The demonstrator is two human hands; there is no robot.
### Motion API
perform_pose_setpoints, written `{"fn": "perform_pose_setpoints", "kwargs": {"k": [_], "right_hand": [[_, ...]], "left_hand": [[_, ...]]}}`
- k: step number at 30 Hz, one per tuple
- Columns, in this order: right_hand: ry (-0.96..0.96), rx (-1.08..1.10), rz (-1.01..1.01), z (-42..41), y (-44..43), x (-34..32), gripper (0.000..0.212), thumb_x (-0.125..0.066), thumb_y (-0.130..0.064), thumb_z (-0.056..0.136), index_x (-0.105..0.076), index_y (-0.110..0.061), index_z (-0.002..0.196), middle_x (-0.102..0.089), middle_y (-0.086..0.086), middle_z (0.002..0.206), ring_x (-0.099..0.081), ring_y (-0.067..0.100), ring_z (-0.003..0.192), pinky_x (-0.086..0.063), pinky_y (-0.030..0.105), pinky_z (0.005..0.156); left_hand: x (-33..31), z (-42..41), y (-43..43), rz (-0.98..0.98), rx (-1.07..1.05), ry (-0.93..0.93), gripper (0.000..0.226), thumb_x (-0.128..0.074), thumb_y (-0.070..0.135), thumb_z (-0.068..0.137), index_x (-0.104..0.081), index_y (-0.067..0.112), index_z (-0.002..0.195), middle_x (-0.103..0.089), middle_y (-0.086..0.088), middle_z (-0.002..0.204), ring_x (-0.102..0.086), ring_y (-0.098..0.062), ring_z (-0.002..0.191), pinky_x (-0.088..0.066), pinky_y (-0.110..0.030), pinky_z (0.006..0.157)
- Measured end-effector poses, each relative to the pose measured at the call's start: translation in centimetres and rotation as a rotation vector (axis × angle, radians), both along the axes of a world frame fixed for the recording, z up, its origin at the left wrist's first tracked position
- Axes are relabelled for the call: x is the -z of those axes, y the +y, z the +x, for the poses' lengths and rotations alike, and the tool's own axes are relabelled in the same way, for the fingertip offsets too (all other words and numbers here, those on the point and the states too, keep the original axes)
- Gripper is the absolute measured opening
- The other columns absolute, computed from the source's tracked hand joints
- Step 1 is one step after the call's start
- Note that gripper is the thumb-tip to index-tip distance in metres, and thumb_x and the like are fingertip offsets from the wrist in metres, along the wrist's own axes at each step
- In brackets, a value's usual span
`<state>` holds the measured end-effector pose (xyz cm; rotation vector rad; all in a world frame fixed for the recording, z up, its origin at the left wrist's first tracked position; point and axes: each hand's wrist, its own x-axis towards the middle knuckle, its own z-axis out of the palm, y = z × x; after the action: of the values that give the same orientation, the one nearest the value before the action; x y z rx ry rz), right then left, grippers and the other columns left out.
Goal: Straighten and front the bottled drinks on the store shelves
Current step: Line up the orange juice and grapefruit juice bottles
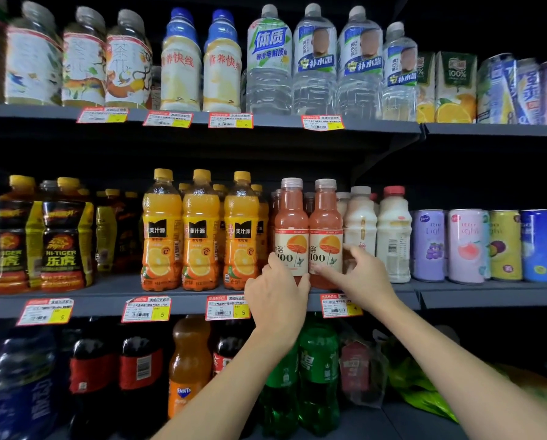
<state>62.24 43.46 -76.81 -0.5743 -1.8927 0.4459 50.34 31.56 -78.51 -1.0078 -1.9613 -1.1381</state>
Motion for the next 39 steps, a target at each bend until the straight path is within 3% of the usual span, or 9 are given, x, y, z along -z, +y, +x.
{"fn": "perform_pose_setpoints", "kwargs": {"k": [4, 13, 16, 20, 22, 25, 31, 35, 39], "right_hand": [[0.009, 0.004, 0.032, 0.0, 0.0, 0.2, 0.056, -0.077, -0.064, 0.073, -0.056, -0.041, 0.119, -0.060, -0.033, 0.094, -0.054, -0.027, 0.090, -0.044, 0.003, 0.063], [-0.017, -0.022, 0.058, 0.0, 0.4, 0.6, 0.066, -0.073, -0.061, 0.079, -0.056, -0.033, 0.136, -0.063, -0.031, 0.103, -0.058, -0.018, 0.091, -0.046, 0.013, 0.070], [-0.010, 0.004, 0.080, -0.2, 0.1, 0.7, 0.066, -0.064, -0.070, 0.075, -0.055, -0.040, 0.132, -0.066, -0.028, 0.099, -0.057, -0.018, 0.080, -0.045, 0.016, 0.067], [-0.022, 0.030, 0.125, -0.1, 0.0, 0.9, 0.044, -0.062, -0.068, 0.078, -0.052, -0.054, 0.119, -0.067, -0.027, 0.095, -0.058, -0.012, 0.080, -0.043, 0.018, 0.065], [-0.036, 0.056, 0.164, -0.1, 0.2, 0.8, 0.043, -0.060, -0.068, 0.079, -0.056, -0.050, 0.117, -0.062, -0.020, 0.095, -0.056, -0.005, 0.081, -0.040, 0.021, 0.066], [-0.037, 0.072, 0.167, -0.1, 0.4, 0.8, 0.061, -0.058, -0.072, 0.074, -0.060, -0.040, 0.126, -0.057, -0.012, 0.097, -0.052, -0.002, 0.081, -0.039, 0.024, 0.070], [-0.018, 0.067, 0.136, 0.1, 0.4, 0.6, 0.084, -0.060, -0.075, 0.071, -0.055, -0.029, 0.140, -0.054, -0.021, 0.098, -0.050, -0.006, 0.073, -0.036, 0.016, 0.067], [-0.018, 0.056, 0.142, 0.3, 0.3, 0.5, 0.085, -0.062, -0.075, 0.072, -0.054, -0.027, 0.142, -0.054, -0.020, 0.094, -0.051, -0.005, 0.071, -0.036, 0.016, 0.065], [-0.039, 0.062, 0.136, 0.3, 0.4, 0.5, 0.072, -0.072, -0.058, 0.082, -0.054, -0.025, 0.143, -0.056, -0.020, 0.098, -0.049, -0.002, 0.071, -0.036, 0.017, 0.065]], "left_hand": [[0.0, 0.0, -0.3, 0.039, 0.031, -0.015, 0.045, -0.061, 0.060, 0.090, -0.050, 0.021, 0.108, -0.067, 0.004, 0.100, -0.068, -0.016, 0.090, -0.050, -0.030, 0.074], [0.3, -0.7, -1.0, 0.048, 0.034, 0.021, 0.050, -0.064, 0.062, 0.086, -0.054, 0.021, 0.113, -0.069, 0.006, 0.101, -0.066, -0.016, 0.089, -0.041, -0.029, 0.072], [0.2, -0.7, -1.0, 0.043, 0.027, 0.030, 0.056, -0.065, 0.064, 0.085, -0.054, 0.020, 0.118, -0.069, 0.004, 0.104, -0.067, -0.017, 0.090, -0.041, -0.029, 0.073], [0.5, -0.8, -1.3, 0.028, 0.036, 0.058, 0.062, -0.063, 0.067, 0.085, -0.054, 0.020, 0.124, -0.070, 0.005, 0.106, -0.067, -0.016, 0.093, -0.043, -0.029, 0.076], [0.9, -1.0, -1.4, 0.022, 0.053, 0.056, 0.065, -0.061, 0.067, 0.086, -0.053, 0.021, 0.130, -0.069, 0.007, 0.111, -0.066, -0.013, 0.098, -0.044, -0.028, 0.080], [1.0, -1.3, -1.7, 0.027, 0.081, 0.026, 0.061, -0.061, 0.066, 0.086, -0.055, 0.025, 0.130, -0.069, 0.009, 0.113, -0.065, -0.012, 0.099, -0.042, -0.027, 0.080], [0.5, -1.9, -2.3, 0.013, 0.110, 0.066, 0.042, -0.064, 0.060, 0.088, -0.062, 0.029, 0.115, -0.073, 0.009, 0.097, -0.067, -0.012, 0.085, -0.040, -0.026, 0.068], [0.3, -2.1, -2.3, 0.011, 0.120, 0.031, 0.050, -0.067, 0.061, 0.086, -0.062, 0.027, 0.124, -0.074, 0.009, 0.100, -0.069, -0.013, 0.087, -0.050, -0.029, 0.071], [0.0, -2.2, -2.1, -0.005, 0.108, -0.022, 0.063, -0.065, 0.066, 0.084, -0.057, 0.028, 0.133, -0.073, 0.010, 0.111, -0.069, -0.014, 0.096, -0.052, -0.030, 0.075]]}}
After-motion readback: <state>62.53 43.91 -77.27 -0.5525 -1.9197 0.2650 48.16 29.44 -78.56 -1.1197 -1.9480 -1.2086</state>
